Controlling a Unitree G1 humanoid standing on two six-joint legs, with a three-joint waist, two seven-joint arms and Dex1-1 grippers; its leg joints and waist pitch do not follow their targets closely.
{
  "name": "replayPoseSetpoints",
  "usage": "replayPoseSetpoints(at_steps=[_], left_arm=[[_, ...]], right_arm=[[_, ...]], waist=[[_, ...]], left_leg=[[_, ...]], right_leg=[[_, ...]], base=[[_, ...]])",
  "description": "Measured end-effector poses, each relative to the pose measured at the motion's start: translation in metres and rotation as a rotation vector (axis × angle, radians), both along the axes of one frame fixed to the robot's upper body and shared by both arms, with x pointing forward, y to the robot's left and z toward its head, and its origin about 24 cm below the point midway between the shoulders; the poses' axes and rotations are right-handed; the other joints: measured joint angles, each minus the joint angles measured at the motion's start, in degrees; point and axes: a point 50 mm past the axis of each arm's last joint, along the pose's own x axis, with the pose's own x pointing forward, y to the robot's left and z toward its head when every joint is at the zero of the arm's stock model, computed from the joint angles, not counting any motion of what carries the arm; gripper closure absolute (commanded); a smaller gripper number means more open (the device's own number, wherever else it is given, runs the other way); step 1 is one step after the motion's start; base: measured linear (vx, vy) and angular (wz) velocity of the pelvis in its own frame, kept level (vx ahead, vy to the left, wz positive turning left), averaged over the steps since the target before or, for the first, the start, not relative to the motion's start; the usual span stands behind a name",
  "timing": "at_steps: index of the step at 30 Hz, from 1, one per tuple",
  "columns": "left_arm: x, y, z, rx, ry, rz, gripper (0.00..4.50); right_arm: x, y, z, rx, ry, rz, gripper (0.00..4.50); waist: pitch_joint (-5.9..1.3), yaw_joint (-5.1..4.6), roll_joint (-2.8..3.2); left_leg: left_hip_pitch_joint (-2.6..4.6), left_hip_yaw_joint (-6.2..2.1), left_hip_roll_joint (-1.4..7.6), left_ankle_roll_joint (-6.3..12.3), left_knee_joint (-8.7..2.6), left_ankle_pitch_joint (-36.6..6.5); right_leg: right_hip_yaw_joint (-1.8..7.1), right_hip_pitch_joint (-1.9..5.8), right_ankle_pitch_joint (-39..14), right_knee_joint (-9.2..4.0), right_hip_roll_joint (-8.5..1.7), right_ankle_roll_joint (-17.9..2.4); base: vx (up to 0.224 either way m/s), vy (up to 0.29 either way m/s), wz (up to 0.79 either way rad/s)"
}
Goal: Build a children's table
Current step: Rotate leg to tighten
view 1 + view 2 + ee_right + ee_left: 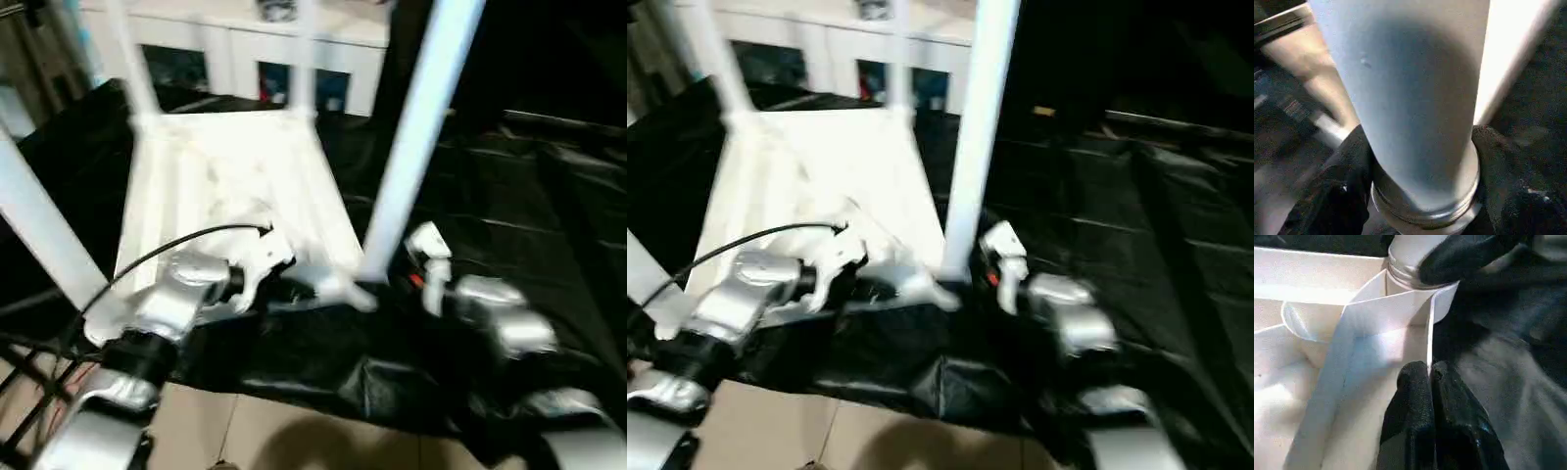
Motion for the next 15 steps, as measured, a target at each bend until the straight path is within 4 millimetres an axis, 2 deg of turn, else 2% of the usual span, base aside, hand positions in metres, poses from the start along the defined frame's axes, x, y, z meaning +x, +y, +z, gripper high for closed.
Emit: replayPoseSetpoints(at_steps=[3, 7, 8, 13, 15], left_arm=[[0.001, -0.009, -0.002, -0.015, -0.003, 0.038, 4.5], [0.002, -0.016, -0.002, -0.024, -0.003, 0.086, 4.5], [0.002, -0.016, -0.002, -0.025, -0.003, 0.089, 4.5], [0.001, -0.02, -0.001, -0.031, -0.003, 0.079, 4.5], [0.0, -0.018, 0.0, -0.031, -0.004, 0.061, 4.5]], right_arm=[[0.005, 0.004, -0.001, 0.001, -0.001, -0.102, 1.85], [0.007, 0.011, -0.001, -0.001, -0.023, -0.192, 1.85], [0.007, 0.011, -0.001, -0.001, -0.029, -0.197, 1.29], [0.007, 0.011, -0.001, -0.01, -0.049, -0.186, 0.86], [0.006, 0.007, 0.002, -0.023, -0.063, -0.118, 0.71]], waist=[[0.0, -0.62, 0.0], [-0.08, -0.88, 0.14], [-0.08, -0.88, 0.14], [-0.09, -0.83, 0.2], [-0.06, -0.76, 0.25]], left_leg=[[-0.01, -0.07, -0.03, 0.0, 0.01, 0.0], [-0.01, -0.09, -0.03, -0.01, -0.02, 0.0], [-0.02, -0.1, -0.03, 0.0, -0.02, 0.0], [-0.07, -0.09, -0.04, 0.0, -0.02, 0.0], [-0.14, -0.09, -0.04, 0.0, -0.01, 0.0]], right_leg=[[-0.01, -0.02, -0.01, -0.05, -0.01, 0.03], [-0.02, -0.02, 0.01, -0.01, 0.0, 0.04], [-0.03, -0.02, 0.01, -0.01, 0.0, 0.03], [-0.01, -0.01, 0.17, -0.01, 0.0, -0.23], [-0.02, -0.05, 0.16, -0.02, 0.0, -0.22]], base=[[0.0, 0.0, 0.0], [0.0, 0.0, 0.0], [0.0, 0.0, 0.0], [0.0, 0.0, 0.0], [0.0, 0.0, 0.0]])
